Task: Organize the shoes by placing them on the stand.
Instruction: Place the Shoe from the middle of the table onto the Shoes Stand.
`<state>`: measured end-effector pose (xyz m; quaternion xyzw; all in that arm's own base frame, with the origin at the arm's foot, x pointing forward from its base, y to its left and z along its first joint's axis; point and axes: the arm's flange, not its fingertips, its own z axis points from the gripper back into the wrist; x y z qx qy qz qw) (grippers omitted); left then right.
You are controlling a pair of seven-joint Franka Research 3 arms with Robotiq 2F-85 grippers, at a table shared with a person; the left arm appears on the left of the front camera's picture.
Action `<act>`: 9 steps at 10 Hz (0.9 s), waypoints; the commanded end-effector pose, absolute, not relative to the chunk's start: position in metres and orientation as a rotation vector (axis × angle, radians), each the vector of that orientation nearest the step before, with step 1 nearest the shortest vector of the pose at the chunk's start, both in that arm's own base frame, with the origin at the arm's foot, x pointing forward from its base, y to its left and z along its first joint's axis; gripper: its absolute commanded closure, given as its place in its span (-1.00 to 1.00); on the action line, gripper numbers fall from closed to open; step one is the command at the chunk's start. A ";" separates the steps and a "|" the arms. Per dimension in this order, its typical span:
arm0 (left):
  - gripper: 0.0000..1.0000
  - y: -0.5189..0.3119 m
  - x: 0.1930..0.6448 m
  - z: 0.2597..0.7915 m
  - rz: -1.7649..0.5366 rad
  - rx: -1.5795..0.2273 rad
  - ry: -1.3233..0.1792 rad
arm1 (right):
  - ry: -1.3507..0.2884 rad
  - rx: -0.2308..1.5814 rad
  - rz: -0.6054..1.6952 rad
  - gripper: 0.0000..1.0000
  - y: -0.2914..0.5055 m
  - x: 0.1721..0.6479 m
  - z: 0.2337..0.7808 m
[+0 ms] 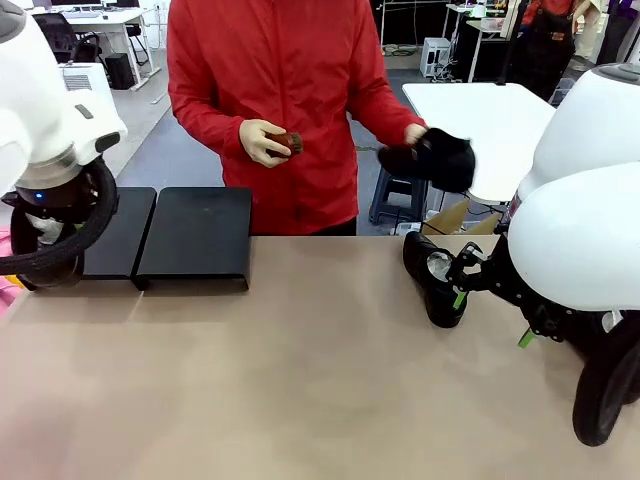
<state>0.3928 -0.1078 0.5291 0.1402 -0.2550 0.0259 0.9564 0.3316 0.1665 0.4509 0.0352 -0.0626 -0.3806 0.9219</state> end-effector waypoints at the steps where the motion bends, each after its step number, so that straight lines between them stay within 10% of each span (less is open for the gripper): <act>1: 1.00 -0.103 0.394 0.530 0.059 0.279 -0.520 | -0.128 0.072 -0.782 -1.00 0.166 0.332 0.451; 9: 1.00 -0.011 0.514 0.515 -0.164 0.373 -0.490 | -0.080 0.157 -0.557 -1.00 0.234 0.278 0.447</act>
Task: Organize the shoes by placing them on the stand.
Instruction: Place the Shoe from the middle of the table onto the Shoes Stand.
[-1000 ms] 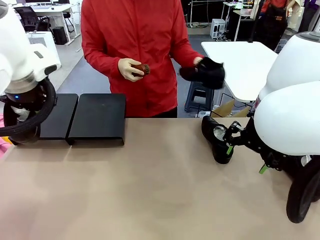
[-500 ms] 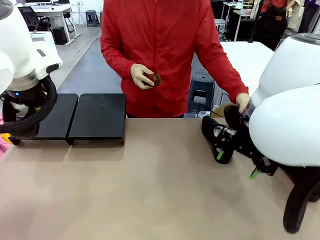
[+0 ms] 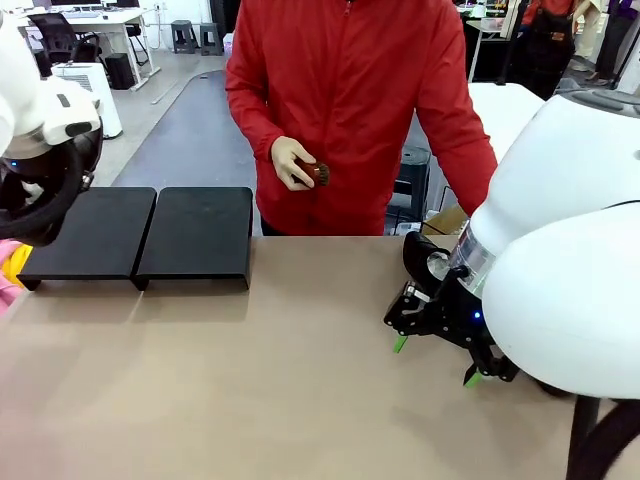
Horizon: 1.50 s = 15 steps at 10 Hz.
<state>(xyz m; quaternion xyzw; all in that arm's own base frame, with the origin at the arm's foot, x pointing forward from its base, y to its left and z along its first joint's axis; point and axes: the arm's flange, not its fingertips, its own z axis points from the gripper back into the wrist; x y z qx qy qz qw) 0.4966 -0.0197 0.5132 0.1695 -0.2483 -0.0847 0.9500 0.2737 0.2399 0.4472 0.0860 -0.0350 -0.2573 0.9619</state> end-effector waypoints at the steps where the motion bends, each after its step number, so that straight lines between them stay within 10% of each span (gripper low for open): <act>1: 1.00 0.006 0.528 0.498 -0.183 0.359 -0.452 | -0.080 0.157 -0.557 -1.00 0.234 0.278 0.447; 15: 1.00 0.050 0.601 0.436 -0.071 0.228 -0.479 | -0.080 0.157 -0.557 -1.00 0.234 0.278 0.447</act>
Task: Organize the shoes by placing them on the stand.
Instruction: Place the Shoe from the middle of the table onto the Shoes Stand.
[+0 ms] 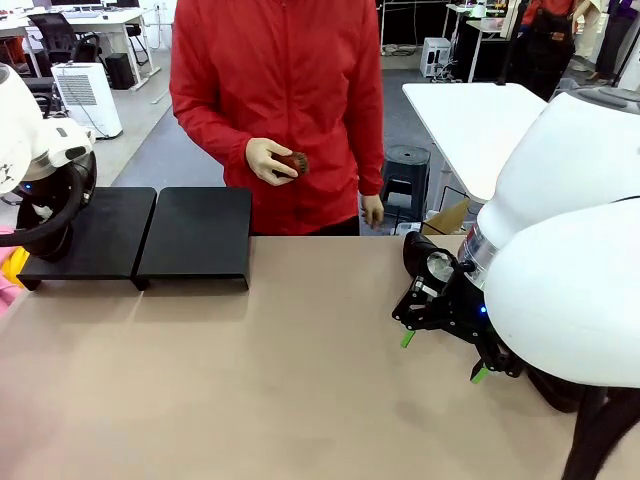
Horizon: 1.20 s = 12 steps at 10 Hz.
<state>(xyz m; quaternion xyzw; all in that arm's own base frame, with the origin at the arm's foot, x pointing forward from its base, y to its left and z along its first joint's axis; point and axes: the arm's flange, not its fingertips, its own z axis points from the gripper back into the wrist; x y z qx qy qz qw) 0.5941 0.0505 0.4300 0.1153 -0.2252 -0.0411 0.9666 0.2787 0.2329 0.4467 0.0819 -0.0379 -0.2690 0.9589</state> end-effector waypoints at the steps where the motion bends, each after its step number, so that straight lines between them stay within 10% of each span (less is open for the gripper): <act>1: 1.00 0.051 0.603 0.434 -0.074 0.226 -0.477 | -0.080 0.157 -0.557 -1.00 0.234 0.278 0.447; 5: 1.00 0.055 0.605 0.428 -0.076 0.211 -0.446 | -0.080 0.157 -0.557 -1.00 0.234 0.278 0.447; 8: -0.04 0.058 0.602 0.432 -0.066 0.204 -0.442 | -0.080 0.157 -0.557 -1.00 0.234 0.278 0.447; 12: -0.04 0.057 0.588 0.448 -0.031 0.198 -0.495 | -0.080 0.157 -0.557 -1.00 0.234 0.278 0.447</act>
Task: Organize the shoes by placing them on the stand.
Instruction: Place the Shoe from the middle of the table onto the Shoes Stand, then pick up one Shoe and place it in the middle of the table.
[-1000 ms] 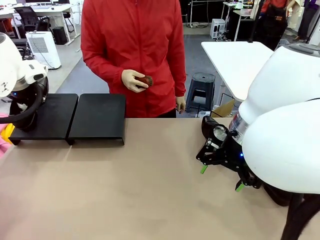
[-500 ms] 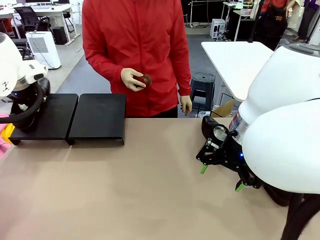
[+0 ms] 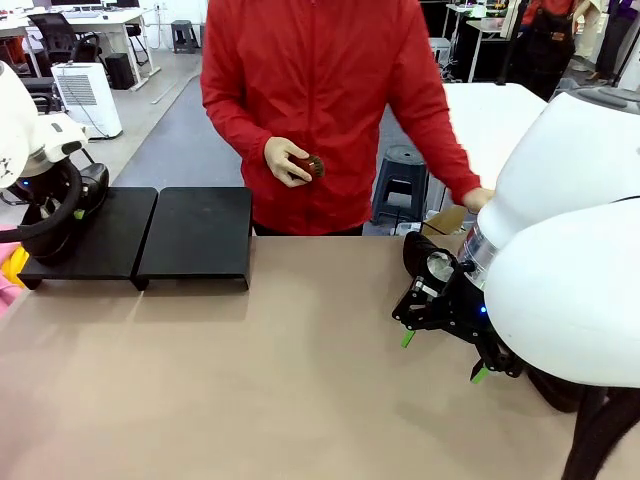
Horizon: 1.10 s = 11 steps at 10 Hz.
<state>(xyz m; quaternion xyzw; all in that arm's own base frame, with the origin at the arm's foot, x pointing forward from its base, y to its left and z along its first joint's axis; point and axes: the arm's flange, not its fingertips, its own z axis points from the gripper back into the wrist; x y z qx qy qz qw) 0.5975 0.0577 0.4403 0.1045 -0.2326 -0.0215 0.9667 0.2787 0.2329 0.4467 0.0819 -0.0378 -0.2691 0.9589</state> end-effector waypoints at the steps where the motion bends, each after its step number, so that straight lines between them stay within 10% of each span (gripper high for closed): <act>1: -0.04 0.053 0.578 0.459 -0.002 0.204 -0.527 | -0.080 0.157 -0.557 -1.00 0.234 0.278 0.447; 11: -0.04 0.054 0.592 0.446 -0.024 0.207 -0.483 | -0.080 0.157 -0.557 -1.00 0.234 0.278 0.447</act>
